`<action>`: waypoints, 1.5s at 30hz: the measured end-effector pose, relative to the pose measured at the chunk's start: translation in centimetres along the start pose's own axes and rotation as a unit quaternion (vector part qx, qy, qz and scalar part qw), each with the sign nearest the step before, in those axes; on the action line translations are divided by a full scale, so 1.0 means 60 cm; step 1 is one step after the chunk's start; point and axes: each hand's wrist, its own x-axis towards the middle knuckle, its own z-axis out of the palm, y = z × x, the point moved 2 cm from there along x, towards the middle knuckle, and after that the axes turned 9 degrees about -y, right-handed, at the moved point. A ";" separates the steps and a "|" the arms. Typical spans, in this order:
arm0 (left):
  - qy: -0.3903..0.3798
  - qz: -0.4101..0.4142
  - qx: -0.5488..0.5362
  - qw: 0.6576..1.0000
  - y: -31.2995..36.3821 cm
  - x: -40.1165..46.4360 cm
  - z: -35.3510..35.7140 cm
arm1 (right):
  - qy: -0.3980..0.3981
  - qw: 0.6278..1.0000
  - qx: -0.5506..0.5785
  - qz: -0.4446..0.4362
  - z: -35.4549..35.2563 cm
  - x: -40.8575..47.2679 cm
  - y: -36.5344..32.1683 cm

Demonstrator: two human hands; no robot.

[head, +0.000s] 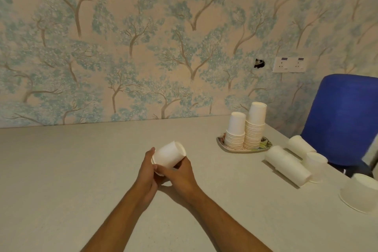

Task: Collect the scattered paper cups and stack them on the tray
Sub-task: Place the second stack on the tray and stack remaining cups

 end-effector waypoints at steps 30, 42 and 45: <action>-0.060 0.142 0.388 0.909 -0.077 0.006 0.072 | 0.364 0.710 -0.602 -0.010 -0.290 0.044 -0.284; -0.043 0.205 0.435 0.876 -0.065 -0.003 0.082 | 0.336 0.690 -0.640 -0.040 -0.277 -0.192 -0.290; -0.048 0.212 0.448 0.867 -0.067 -0.010 0.084 | 0.349 0.692 -0.631 -0.040 -0.277 -0.280 -0.290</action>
